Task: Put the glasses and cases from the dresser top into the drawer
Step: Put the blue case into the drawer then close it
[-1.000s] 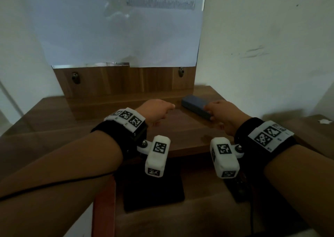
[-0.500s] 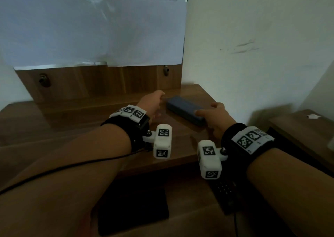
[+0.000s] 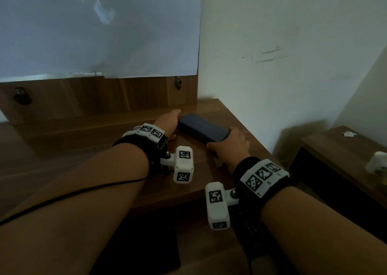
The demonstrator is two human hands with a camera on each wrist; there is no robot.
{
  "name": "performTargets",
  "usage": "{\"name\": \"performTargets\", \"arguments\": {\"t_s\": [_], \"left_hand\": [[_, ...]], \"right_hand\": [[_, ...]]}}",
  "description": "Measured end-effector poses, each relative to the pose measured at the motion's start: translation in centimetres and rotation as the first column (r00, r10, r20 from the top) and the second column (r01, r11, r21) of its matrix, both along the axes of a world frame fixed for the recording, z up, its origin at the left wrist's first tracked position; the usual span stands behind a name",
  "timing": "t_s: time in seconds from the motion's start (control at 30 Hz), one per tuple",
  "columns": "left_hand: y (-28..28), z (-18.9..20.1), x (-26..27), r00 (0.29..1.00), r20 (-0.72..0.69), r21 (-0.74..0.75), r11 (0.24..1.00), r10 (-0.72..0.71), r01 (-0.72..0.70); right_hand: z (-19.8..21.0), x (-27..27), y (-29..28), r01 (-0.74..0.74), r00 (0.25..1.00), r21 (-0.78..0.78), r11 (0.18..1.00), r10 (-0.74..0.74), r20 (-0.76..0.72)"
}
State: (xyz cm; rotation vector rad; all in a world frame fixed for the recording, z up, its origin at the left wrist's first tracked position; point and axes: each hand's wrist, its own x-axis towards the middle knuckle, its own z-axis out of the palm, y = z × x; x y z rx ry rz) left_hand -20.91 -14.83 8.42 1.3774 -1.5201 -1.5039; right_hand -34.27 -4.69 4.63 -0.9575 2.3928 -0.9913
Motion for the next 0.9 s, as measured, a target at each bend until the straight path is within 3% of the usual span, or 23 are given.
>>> {"name": "performTargets", "arguments": {"t_s": [0.23,0.37,0.77,0.9], "left_hand": [[-0.8,-0.5,-0.5,0.993,0.118,-0.061,0.998,-0.029,0.036],[-0.7,-0.6,-0.5,0.989,0.143,-0.067,0.996,-0.044,0.054],[0.6,-0.2,1.5,0.999,-0.048,0.074,0.997,0.019,-0.015],[1.0,0.6,2.7,0.999,-0.03,0.107,0.993,0.045,-0.041]], "right_hand": [[-0.6,0.0,0.0,-0.01,0.999,-0.02,1.0,0.009,-0.047],[-0.9,-0.3,-0.3,-0.005,1.0,-0.06,0.998,0.006,0.024],[0.3,-0.4,1.8,-0.11,0.954,-0.227,0.968,0.167,0.247],[0.5,0.1,2.6,-0.184,0.935,-0.264,0.947,0.251,0.249]]}}
